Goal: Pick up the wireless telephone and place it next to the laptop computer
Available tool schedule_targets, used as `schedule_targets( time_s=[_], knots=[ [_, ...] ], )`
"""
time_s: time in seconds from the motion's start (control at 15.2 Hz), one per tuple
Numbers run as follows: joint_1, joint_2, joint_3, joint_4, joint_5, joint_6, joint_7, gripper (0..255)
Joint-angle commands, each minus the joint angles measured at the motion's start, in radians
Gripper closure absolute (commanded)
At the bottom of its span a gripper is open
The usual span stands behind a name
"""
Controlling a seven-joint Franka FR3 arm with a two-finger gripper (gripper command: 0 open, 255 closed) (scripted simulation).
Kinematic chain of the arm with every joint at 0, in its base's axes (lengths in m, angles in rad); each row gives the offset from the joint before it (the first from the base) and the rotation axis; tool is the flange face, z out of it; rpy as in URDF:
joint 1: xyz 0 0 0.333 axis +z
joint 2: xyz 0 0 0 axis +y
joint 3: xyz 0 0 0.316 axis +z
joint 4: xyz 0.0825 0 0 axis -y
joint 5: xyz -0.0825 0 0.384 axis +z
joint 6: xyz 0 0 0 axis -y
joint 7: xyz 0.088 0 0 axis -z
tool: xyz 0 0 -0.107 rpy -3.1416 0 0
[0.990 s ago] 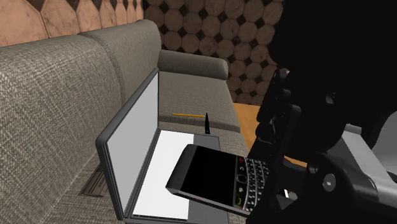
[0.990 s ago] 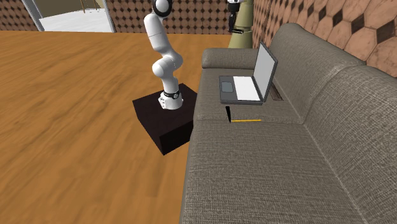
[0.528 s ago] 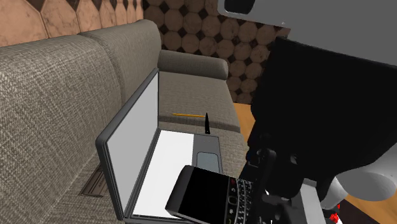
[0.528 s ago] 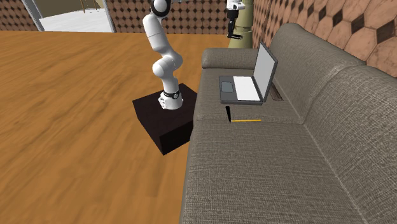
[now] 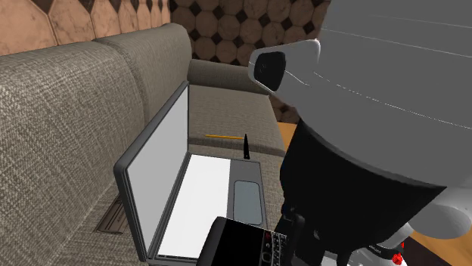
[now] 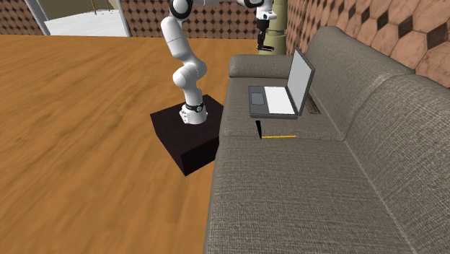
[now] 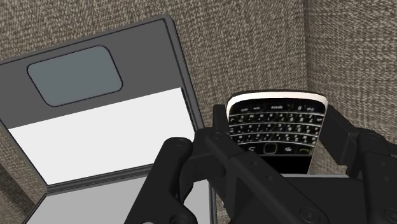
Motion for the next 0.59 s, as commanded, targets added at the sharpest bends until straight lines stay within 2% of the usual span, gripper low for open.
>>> schedule_targets(
  time_s=[0.0, 0.53],
  knots=[
    [0.002, -0.003, 0.004, -0.031, 0.004, 0.029, -0.003, 255],
    [0.009, -0.005, 0.024, -0.137, 0.017, 0.135, -0.01, 255]
  ],
)
